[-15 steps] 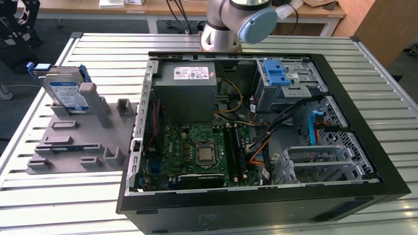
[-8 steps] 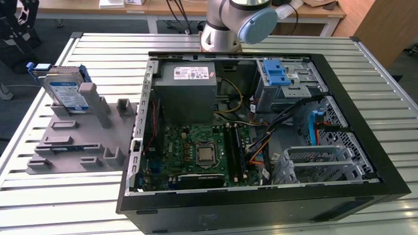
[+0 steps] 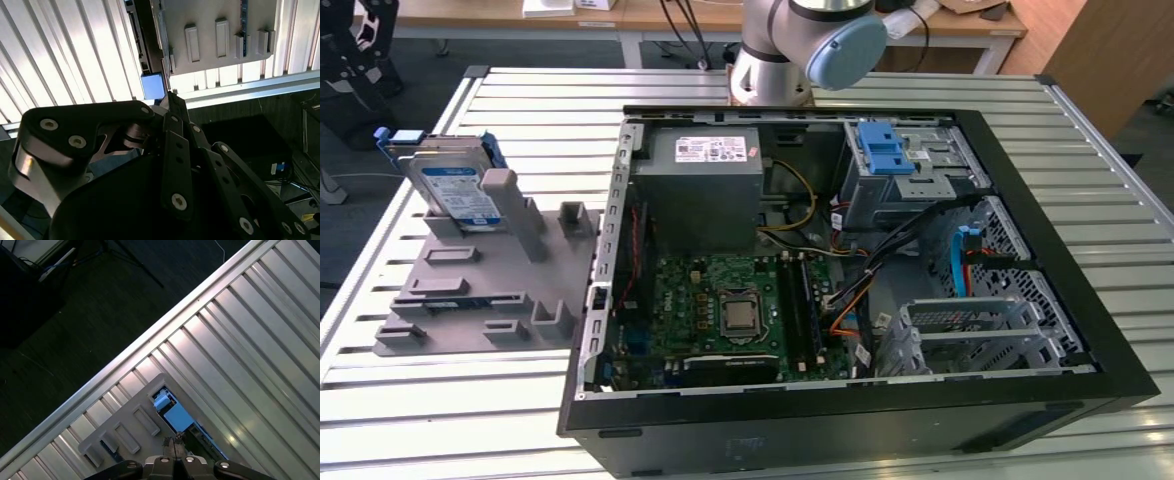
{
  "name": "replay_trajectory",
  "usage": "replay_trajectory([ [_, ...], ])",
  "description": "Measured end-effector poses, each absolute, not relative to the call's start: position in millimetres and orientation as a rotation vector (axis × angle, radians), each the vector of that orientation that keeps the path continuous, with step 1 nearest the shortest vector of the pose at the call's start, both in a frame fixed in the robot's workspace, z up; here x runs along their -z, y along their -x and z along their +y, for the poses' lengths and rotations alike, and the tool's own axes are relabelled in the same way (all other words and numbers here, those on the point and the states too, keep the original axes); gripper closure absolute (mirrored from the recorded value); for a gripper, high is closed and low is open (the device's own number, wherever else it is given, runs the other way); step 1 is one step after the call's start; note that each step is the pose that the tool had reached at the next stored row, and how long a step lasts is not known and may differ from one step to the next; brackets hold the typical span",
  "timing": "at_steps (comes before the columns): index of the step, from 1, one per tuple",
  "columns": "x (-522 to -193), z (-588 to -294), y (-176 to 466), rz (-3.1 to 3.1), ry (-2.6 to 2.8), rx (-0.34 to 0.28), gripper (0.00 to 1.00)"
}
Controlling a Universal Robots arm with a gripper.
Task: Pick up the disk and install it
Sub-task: 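Pick up the disk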
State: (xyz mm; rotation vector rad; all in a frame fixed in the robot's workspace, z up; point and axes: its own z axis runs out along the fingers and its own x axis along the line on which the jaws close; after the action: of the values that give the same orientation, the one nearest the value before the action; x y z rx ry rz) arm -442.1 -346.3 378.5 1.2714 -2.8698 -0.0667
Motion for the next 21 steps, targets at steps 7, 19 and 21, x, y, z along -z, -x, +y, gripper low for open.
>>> replay_trajectory([
  [7, -378.4, -346.3, 442.1, -2.87, -1.272, 0.067, 0.89],
  [19, -377.6, -346.3, 442.1, -2.788, -1.436, 0.066, 0.89],
  [21, -377.0, -346.3, 442.1, -2.762, -1.485, 0.066, 0.89],
])
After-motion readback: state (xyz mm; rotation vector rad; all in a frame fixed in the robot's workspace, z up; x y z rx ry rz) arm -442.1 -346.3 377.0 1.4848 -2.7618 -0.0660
